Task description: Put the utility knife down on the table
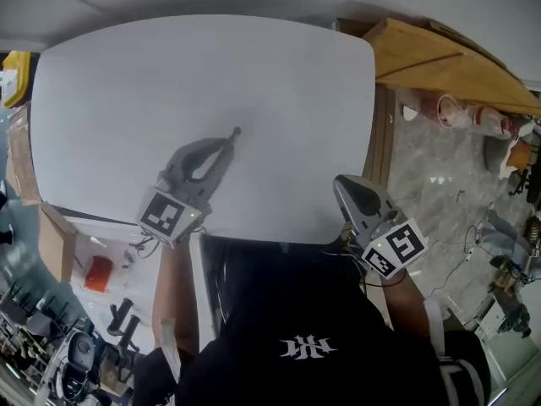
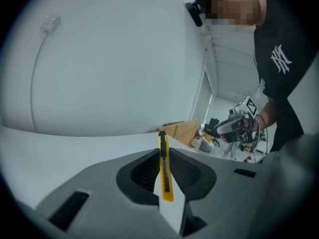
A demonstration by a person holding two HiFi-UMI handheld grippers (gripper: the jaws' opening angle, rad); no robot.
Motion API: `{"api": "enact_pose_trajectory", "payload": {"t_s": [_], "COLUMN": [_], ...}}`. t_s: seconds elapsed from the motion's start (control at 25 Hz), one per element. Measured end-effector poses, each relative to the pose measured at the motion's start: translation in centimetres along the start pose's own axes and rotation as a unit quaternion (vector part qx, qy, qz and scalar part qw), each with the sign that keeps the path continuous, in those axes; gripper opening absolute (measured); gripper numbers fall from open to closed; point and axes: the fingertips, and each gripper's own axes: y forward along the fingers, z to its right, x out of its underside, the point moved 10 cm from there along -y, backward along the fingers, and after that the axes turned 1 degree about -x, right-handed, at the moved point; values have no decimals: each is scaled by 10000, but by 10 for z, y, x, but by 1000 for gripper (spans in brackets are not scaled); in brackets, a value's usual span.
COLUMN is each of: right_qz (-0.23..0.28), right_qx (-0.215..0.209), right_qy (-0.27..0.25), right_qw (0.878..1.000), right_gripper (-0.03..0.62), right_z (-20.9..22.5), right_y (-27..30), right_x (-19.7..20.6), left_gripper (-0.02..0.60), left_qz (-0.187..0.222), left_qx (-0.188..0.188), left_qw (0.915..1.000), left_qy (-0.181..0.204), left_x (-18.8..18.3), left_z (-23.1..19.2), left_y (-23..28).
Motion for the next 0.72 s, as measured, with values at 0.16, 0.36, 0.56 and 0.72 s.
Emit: {"api": "enact_pose_trajectory", "payload": {"t_s": [0.16, 0.36, 0.56, 0.72], "right_qz": [-71, 194, 288, 379], "right_qx": [-408, -603, -806, -922], "right_qy": [-225, -158, -135, -117], "right_qw": [9989, 9979, 9962, 9949], "right_gripper": [5, 5, 5, 5], "right_z": [49, 93, 111, 113], "right_y": [40, 85, 114, 132], "right_x": [0, 7, 19, 27], "left_gripper": [58, 58, 58, 57], "left_qz": [-530, -1130, -1590, -1896], "left_qx": [-402, -621, -694, -724], "left_qw": [9977, 9908, 9826, 9753], "left_qy": [143, 400, 665, 877], "left_x": [16, 38, 57, 65], "left_z": [-18, -41, -51, -58], "left_y": [41, 79, 99, 105]}}
